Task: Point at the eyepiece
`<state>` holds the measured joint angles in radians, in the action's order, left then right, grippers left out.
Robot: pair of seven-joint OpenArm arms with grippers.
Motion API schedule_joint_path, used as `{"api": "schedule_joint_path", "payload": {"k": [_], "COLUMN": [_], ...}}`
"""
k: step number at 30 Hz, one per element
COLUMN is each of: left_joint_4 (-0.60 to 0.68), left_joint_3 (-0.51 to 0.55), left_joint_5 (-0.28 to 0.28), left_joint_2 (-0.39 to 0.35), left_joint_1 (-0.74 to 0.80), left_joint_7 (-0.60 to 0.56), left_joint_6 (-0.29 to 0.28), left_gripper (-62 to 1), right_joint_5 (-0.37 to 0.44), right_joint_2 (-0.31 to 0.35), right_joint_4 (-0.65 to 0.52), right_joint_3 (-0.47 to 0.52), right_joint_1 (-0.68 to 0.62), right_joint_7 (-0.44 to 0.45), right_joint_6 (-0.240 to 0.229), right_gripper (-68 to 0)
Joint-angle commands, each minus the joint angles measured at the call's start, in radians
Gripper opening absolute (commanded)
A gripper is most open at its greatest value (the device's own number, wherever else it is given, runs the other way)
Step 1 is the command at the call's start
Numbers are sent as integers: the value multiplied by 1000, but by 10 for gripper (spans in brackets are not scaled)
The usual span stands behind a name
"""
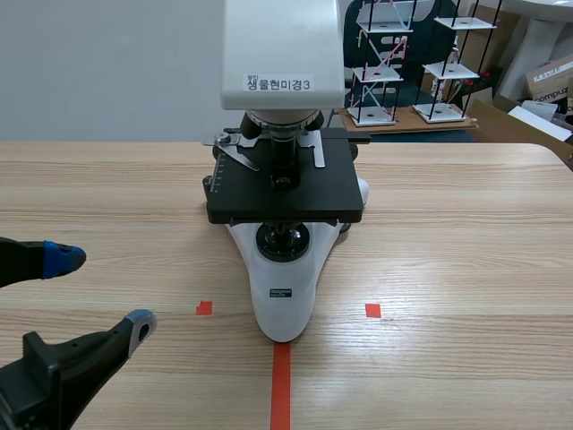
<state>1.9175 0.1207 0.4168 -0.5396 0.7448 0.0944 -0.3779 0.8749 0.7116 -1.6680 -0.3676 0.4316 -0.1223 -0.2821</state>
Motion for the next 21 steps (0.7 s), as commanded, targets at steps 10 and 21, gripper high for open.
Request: {"api": "schedule_joint_path", "payload": {"k": [10,21], "left_joint_4": [8,8], "left_joint_3": [1,1], "left_joint_5": [6,6], "left_joint_2": [5,5], "left_joint_1": [0,0], "left_joint_7": [-15,-14], "left_joint_6": [-2,-2], "left_gripper": [-13,-13], "right_joint_5": [12,15], "right_joint_2": [-8,-8], "right_joint_4": [-18,-18], "right_joint_3": [-27,-27], "right_joint_1": [39,39], "right_joint_7": [-4,-4], "right_joint_6": [-14,-14], "right_gripper": [-674,-674]}}
